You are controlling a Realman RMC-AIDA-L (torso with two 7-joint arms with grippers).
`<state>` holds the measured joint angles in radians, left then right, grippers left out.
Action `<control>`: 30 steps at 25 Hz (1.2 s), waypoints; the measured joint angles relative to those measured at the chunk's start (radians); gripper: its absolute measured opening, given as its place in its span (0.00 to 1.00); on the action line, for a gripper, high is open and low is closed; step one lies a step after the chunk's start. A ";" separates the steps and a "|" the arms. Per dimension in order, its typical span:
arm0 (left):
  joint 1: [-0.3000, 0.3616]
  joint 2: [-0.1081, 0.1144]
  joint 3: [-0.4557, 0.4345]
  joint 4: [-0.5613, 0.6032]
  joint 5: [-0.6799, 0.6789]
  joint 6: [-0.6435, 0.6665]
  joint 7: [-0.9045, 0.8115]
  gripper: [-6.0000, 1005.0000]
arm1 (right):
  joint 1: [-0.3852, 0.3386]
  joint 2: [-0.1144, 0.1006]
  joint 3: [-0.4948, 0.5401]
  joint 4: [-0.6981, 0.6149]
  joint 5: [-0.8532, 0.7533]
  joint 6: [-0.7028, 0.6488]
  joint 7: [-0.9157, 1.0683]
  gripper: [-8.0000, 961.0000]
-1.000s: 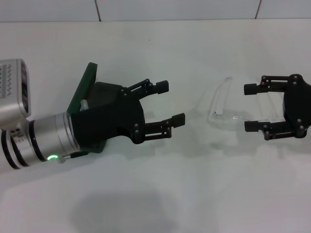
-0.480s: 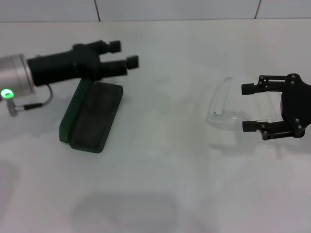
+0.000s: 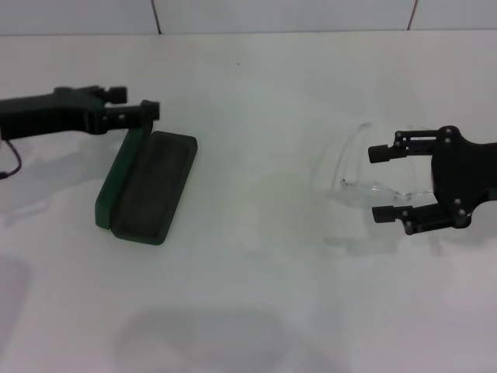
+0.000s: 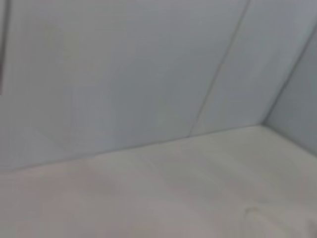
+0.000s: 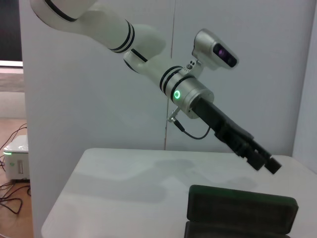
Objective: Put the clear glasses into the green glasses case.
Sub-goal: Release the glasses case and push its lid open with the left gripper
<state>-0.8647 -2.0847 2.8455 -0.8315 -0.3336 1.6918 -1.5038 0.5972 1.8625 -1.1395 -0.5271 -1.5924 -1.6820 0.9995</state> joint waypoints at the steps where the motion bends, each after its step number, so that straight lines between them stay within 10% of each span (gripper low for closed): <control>1: 0.002 -0.001 0.000 0.000 0.014 -0.013 -0.001 0.87 | 0.000 0.002 0.000 -0.002 0.000 0.000 0.000 0.81; 21: -0.024 -0.004 0.000 0.072 0.186 -0.221 -0.031 0.87 | 0.010 0.016 0.001 -0.029 -0.034 0.035 0.000 0.81; 30: -0.030 0.002 0.000 0.069 0.186 -0.221 -0.023 0.52 | 0.003 0.016 0.001 -0.030 -0.041 0.041 -0.010 0.81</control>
<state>-0.8946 -2.0831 2.8455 -0.7622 -0.1475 1.4710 -1.5264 0.6004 1.8782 -1.1387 -0.5569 -1.6335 -1.6411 0.9897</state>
